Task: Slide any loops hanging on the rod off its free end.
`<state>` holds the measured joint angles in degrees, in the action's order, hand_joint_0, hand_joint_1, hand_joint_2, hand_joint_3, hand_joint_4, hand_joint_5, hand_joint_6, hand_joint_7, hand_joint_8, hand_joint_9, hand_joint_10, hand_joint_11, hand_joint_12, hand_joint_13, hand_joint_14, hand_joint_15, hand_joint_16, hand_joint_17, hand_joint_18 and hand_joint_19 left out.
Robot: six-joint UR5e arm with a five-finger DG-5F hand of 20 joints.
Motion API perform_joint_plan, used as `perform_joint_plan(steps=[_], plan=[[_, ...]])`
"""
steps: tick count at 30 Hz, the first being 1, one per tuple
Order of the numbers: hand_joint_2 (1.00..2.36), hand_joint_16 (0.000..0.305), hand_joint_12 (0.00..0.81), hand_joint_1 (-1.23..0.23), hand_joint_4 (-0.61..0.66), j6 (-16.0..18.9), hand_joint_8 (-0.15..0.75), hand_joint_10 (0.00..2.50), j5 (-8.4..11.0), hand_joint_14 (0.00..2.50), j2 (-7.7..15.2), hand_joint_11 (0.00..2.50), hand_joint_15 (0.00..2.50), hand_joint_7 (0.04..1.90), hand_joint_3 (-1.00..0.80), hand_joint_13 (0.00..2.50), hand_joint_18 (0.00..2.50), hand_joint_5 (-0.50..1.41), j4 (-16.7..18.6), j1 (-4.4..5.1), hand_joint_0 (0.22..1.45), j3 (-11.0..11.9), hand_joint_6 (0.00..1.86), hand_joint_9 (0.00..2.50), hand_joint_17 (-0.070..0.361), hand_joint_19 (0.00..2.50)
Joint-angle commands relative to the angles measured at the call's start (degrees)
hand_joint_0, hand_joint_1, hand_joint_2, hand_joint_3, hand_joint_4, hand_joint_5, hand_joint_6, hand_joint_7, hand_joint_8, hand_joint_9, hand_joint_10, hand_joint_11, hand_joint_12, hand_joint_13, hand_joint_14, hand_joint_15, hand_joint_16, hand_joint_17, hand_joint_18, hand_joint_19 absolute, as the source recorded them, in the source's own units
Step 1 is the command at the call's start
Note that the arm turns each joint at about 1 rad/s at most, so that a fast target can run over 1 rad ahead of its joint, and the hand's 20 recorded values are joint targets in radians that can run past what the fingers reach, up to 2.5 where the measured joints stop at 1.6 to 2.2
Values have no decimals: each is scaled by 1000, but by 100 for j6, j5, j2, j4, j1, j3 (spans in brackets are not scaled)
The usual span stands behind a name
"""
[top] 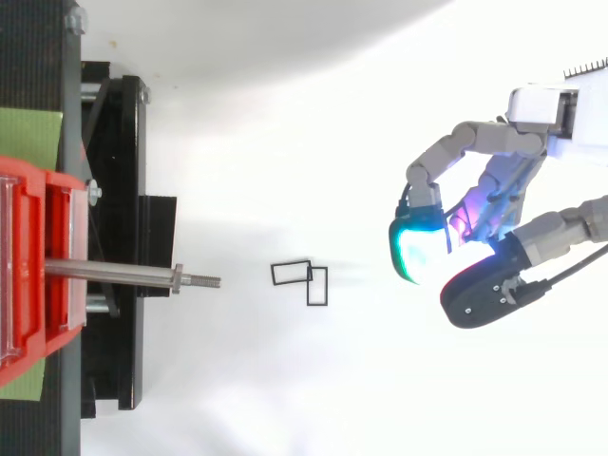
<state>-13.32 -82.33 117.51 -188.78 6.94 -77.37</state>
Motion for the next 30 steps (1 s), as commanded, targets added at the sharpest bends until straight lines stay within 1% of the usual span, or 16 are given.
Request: perform_joint_plan(steps=[1,11,15,19,20,23,30], plan=[[1005,40,258,-737,-204,-48,249,17,-2,15,0,452,369,1096,-436,1118,1065,-187,175,9,695,2,935,1000,90,517],[1006,40,256,-735,-197,-57,254,14,-11,14,0,443,370,1095,-432,1121,1067,-187,192,27,693,2,935,1005,91,517],[1005,40,259,-733,-197,-57,253,17,-11,15,0,449,369,1098,-433,1121,1066,-187,280,35,693,2,935,1003,91,525],[1006,40,256,-734,-193,-57,256,14,-20,14,0,448,370,1094,-428,1122,1067,-187,553,35,692,2,936,1008,91,518],[1006,40,258,-735,-194,-57,257,15,7,15,0,454,362,1089,-427,1121,1066,-186,641,35,692,2,936,1008,91,523],[1007,40,255,-734,-192,-57,256,16,7,14,0,448,369,1088,-429,1121,1066,-186,799,35,692,2,936,1009,91,526],[1007,40,257,-732,-194,-57,256,14,7,14,0,452,370,1093,-428,1117,1065,-185,992,44,692,-6,936,1008,91,525]])
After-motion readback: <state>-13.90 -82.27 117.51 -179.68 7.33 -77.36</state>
